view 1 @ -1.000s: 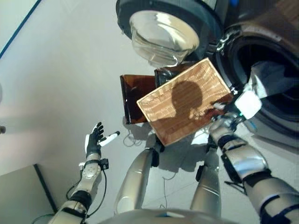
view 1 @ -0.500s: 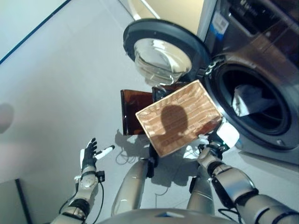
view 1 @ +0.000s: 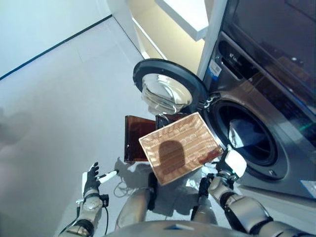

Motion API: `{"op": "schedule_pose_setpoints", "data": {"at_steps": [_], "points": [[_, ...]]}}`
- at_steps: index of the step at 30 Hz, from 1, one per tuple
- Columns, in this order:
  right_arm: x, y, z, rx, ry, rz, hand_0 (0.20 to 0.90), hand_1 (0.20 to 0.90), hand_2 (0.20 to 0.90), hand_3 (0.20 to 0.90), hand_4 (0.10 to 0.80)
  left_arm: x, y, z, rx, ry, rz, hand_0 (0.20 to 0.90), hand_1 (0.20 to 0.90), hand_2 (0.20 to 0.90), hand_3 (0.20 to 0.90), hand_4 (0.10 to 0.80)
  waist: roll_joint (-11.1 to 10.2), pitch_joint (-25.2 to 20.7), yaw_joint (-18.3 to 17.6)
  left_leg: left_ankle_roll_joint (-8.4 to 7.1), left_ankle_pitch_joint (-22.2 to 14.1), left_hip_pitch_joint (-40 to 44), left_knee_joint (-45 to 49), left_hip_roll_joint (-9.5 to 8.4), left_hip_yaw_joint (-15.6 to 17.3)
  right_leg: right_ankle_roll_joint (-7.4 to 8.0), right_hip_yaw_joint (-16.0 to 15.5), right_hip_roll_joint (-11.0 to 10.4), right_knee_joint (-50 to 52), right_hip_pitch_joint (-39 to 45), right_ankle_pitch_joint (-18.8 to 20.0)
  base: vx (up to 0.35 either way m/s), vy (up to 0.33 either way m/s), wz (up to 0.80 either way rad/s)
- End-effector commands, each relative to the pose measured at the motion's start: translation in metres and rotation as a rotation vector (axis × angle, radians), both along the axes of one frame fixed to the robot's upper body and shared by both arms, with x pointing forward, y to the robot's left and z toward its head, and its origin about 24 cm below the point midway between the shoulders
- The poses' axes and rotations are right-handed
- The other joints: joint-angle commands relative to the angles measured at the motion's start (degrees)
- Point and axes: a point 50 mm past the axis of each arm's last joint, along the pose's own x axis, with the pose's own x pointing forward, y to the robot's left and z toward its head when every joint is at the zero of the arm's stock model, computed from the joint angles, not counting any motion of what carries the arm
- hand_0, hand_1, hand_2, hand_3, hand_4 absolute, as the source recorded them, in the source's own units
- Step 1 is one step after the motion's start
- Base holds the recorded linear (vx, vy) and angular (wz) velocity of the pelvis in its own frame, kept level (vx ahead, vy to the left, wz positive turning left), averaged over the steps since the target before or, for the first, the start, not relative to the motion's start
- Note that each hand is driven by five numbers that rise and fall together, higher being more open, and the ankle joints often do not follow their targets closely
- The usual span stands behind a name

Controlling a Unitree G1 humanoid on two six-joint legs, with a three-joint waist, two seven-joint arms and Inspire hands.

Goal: Pick up the clothes and place them into the washing machine

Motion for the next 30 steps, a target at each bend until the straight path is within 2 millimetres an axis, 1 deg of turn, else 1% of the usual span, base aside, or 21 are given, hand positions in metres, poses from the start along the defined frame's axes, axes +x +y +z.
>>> {"op": "schedule_pose_setpoints", "data": {"at_steps": [1, 2, 3, 4, 5, 7, 9, 11, 12, 13, 14, 15, 16, 17, 18, 19, 20, 21, 22, 26, 30], "points": [[0.018, -0.004, 0.01, 0.035, -0.041, 0.079, 0.9, 0.9, 0.9, 0.9, 0.8, -0.001, 0.023, 0.004, 0.095, 0.045, 0.031, 0.9, 0.9, 0.9, 0.9, 0.8, 1.9, 2.1, 1.2, -4.27, 7.4, 9.7, -14.8, -0.73, -1.0, 0.94, -1.1, 3.3, -0.3, 7.6, -0.5, 0.077, -0.05, -0.04], [0.018, -0.004, 0.01, 0.035, -0.041, 0.079, 0.9, 0.9, 0.9, 0.9, 0.8, -0.001, 0.023, 0.004, 0.095, 0.045, 0.031, 0.9, 0.9, 0.9, 0.9, 0.8, 1.9, 2.1, 1.2, -4.27, 7.4, 9.7, -14.8, -0.73, -1.0, 0.94, -1.1, 3.3, -0.3, 7.6, -0.5, 0.145, -0.109, -0.01], [0.012, 0.002, 0.004, 0.091, -0.014, 0.131, 0.9, 0.9, 0.9, 0.9, 0.8, -0.009, 0.029, 0.002, 0.11, 0.095, 0.007, 0.9, 0.9, 0.9, 0.9, 0.8, 0.8, 2.0, 0.0, -4.56, 7.9, 12.1, -15.7, -0.14, -0.3, 1.07, -0.8, 3.7, -0.8, 9.1, 0.1, 0.088, -0.081, -0.06], [0.01, 0.004, 0.001, 0.11, 0.003, 0.147, 0.9, 0.9, 0.9, 0.9, 0.8, -0.013, 0.029, -0.001, 0.108, 0.126, -0.012, 0.9, 0.9, 0.9, 0.9, 0.8, 0.3, 2.1, -0.6, -4.66, 8.1, 13.0, -16.1, 0.1, 0.0, 1.2, -0.4, 3.9, -1.0, 9.7, 0.5, 0.12, -0.114, -0.05], [0.007, 0.008, -0.002, 0.169, 0.024, 0.153, 0.9, 0.9, 0.9, 0.9, 0.8, -0.018, 0.031, -0.002, 0.111, 0.149, -0.023, 0.9, 0.9, 0.9, 0.9, 0.8, -0.2, 2.0, -1.2, -4.85, 8.4, 14.0, -16.6, 0.38, 0.2, 1.42, -0.3, 4.1, -1.3, 10.2, 1.0, 0.086, -0.073, -0.14], [0.003, 0.007, -0.005, 0.194, 0.039, 0.146, 0.9, 0.9, 0.9, 0.9, 0.8, -0.019, 0.031, -0.003, 0.108, 0.164, -0.041, 0.9, 0.9, 0.9, 0.9, 0.8, -0.7, 1.7, -1.5, -4.96, 8.5, 15.0, -16.9, 0.51, 0.4, 1.57, 0.0, 4.2, -1.6, 11.0, 1.4, 0.067, -0.043, -0.23], [-0.005, 0.012, -0.012, 0.252, 0.074, 0.135, 0.9, 0.9, 0.9, 0.9, 0.8, -0.026, 0.032, -0.006, 0.102, 0.203, -0.046, 0.9, 0.9, 0.9, 0.9, 0.8, -1.5, 0.8, -2.1, -5.06, 8.5, 17.0, -17.5, 0.82, 0.8, 1.99, 0.5, 4.5, -2.5, 12.5, 1.9, 0.099, -0.05, -0.17], [-0.019, 0.013, -0.021, 0.312, 0.146, 0.124, 0.9, 0.9, 0.9, 0.9, 0.8, -0.032, 0.028, -0.01, 0.086, 0.245, -0.081, 0.9, 0.9, 0.9, 0.9, 0.8, -2.5, -0.1, -2.9, -5.21, 8.7, 19.7, -17.6, 1.52, 1.1, 2.0, 1.1, 5.2, -2.4, 14.9, 1.9, 0.104, -0.057, -0.19], [-0.025, 0.013, -0.024, 0.338, 0.17, 0.111, 0.9, 0.9, 0.9, 0.9, 0.8, -0.033, 0.028, -0.01, 0.082, 0.256, -0.087, 0.9, 0.9, 0.9, 0.9, 0.8, -2.7, -0.4, -3.0, -5.26, 8.6, 20.5, -17.6, 1.65, 0.9, 1.97, 1.0, 5.3, -2.4, 15.8, 1.7, 0.047, -0.015, -0.09], [-0.025, 0.013, -0.024, 0.338, 0.17, 0.111, 0.9, 0.9, 0.9, 0.9, 0.8, -0.033, 0.028, -0.01, 0.082, 0.256, -0.087, 0.9, 0.9, 0.9, 0.9, 0.8, -2.7, -0.4, -3.0, -5.26, 8.6, 20.5, -17.6, 1.65, 0.9, 1.97, 1.0, 5.3, -2.4, 15.8, 1.7, 0.098, 0.007, -0.07], [-0.044, 0.007, -0.033, 0.393, 0.221, 0.026, 0.9, 0.9, 0.9, 0.9, 0.8, -0.038, 0.022, -0.015, 0.059, 0.29, -0.109, 0.9, 0.9, 0.9, 0.9, 0.8, -2.9, -1.7, -3.5, -5.36, 8.6, 22.0, -17.6, 1.83, 0.6, 1.92, 0.6, 5.6, -2.7, 17.7, 1.2, 0.077, 0.009, -0.07], [-0.044, 0.007, -0.033, 0.393, 0.221, 0.026, 0.9, 0.9, 0.9, 0.9, 0.8, -0.038, 0.022, -0.015, 0.059, 0.29, -0.109, 0.9, 0.9, 0.9, 0.9, 0.8, -2.9, -1.7, -3.5, -5.36, 8.6, 22.0, -17.6, 1.83, 0.6, 1.92, 0.6, 5.6, -2.7, 17.7, 1.2, 0.131, 0.026, 0.02], [-0.059, 0.002, -0.038, 0.442, 0.246, -0.07, 0.9, 0.9, 0.9, 0.9, 0.8, -0.04, 0.015, -0.018, 0.033, 0.308, -0.115, 0.9, 0.9, 0.9, 0.9, 0.8, -3.1, -2.9, -4.2, -5.41, 8.4, 22.9, -17.6, 1.87, 0.1, 1.77, 0.2, 5.9, -2.8, 19.1, 0.6, 0.068, 0.032, 0.06], [-0.068, 0.0, -0.041, 0.461, 0.257, -0.118, 0.9, 0.9, 0.9, 0.9, 0.8, -0.04, 0.011, -0.019, 0.021, 0.31, -0.119, 0.9, 0.9, 0.9, 0.9, 0.8, -3.1, -3.4, -4.4, -5.4, 8.1, 23.4, -17.6, 1.89, 0.0, 1.71, 0.1, 6.0, -2.9, 19.6, 0.2, 0.068, 0.032, 0.16], [-0.068, 0.0, -0.041, 0.461, 0.258, -0.118, 0.9, 0.9, 0.9, 0.9, 0.8, -0.04, 0.011, -0.019, 0.021, 0.31, -0.119, 0.9, 0.9, 0.9, 0.9, 0.8, -3.1, -3.4, -4.4, -5.4, 8.1, 23.4, -17.6, 1.89, 0.0, 1.71, 0.1, 6.0, -2.9, 19.7, 0.2, 0.036, 0.034, 0.13], [-0.084, -0.001, -0.047, 0.507, 0.289, -0.201, 0.9, 0.9, 0.9, 0.9, 0.8, -0.044, 0.004, -0.022, -0.007, 0.33, -0.135, 0.9, 0.9, 0.9, 0.9, 0.8, -3.2, -4.2, -5.2, -5.53, 8.1, 24.2, -17.6, 2.06, -0.3, 1.46, 0.0, 6.2, -2.8, 20.7, -0.4, 0.022, 0.019, 0.12], [-0.084, -0.001, -0.047, 0.507, 0.289, -0.201, 0.9, 0.9, 0.9, 0.9, 0.8, -0.044, 0.004, -0.022, -0.007, 0.33, -0.135, 0.9, 0.9, 0.9, 0.9, 0.8, -3.2, -4.2, -5.2, -5.53, 8.1, 24.2, -17.6, 2.06, -0.3, 1.46, 0.0, 6.2, -2.8, 20.7, -0.4, 0.05, 0.037, 0.07], [-0.094, 0.001, -0.05, 0.516, 0.326, -0.208, 0.9, 0.9, 0.9, 0.9, 0.8, -0.045, -0.002, -0.024, -0.022, 0.344, -0.164, 0.9, 0.9, 0.9, 0.9, 0.8, -3.4, -5.0, -5.5, -5.46, 7.7, 25.2, -17.6, 2.13, -0.2, 1.34, 0.0, 6.5, -2.7, 21.7, -0.9, 0.043, 0.028, 0.07], [-0.099, 0.003, -0.052, 0.522, 0.347, -0.208, 0.9, 0.9, 0.9, 0.9, 0.8, -0.047, -0.003, -0.025, -0.029, 0.352, -0.171, 0.9, 0.9, 0.9, 0.9, 0.8, -3.5, -5.3, -5.6, -5.4, 7.5, 25.7, -17.6, 2.14, -0.3, 1.27, -0.1, 6.6, -2.6, 22.1, -1.2, 0.043, 0.028, 0.06], [-0.106, 0.006, -0.054, 0.545, 0.365, -0.214, 0.9, 0.9, 0.9, 0.9, 0.8, -0.051, -0.005, -0.027, -0.035, 0.37, -0.182, 0.9, 0.9, 0.9, 0.9, 0.8, -3.9, -6.3, -5.8, -5.41, 7.0, 27.2, -17.6, 2.44, -0.2, 1.09, 0.1, 6.9, -2.6, 23.7, -2.0, 0.041, 0.014, -0.05], [-0.107, 0.006, -0.055, 0.545, 0.377, -0.195, 0.9, 0.9, 0.9, 0.9, 0.8, -0.054, -0.004, -0.027, -0.033, 0.379, -0.194, 0.9, 0.9, 0.9, 0.9, 0.8, -4.3, -6.8, -5.9, -5.51, 6.6, 28.0, -17.6, 2.6, -0.3, 0.97, 0.3, 7.1, -2.9, 24.7, -2.6, 0.0, 0.0, 0.0]]}}
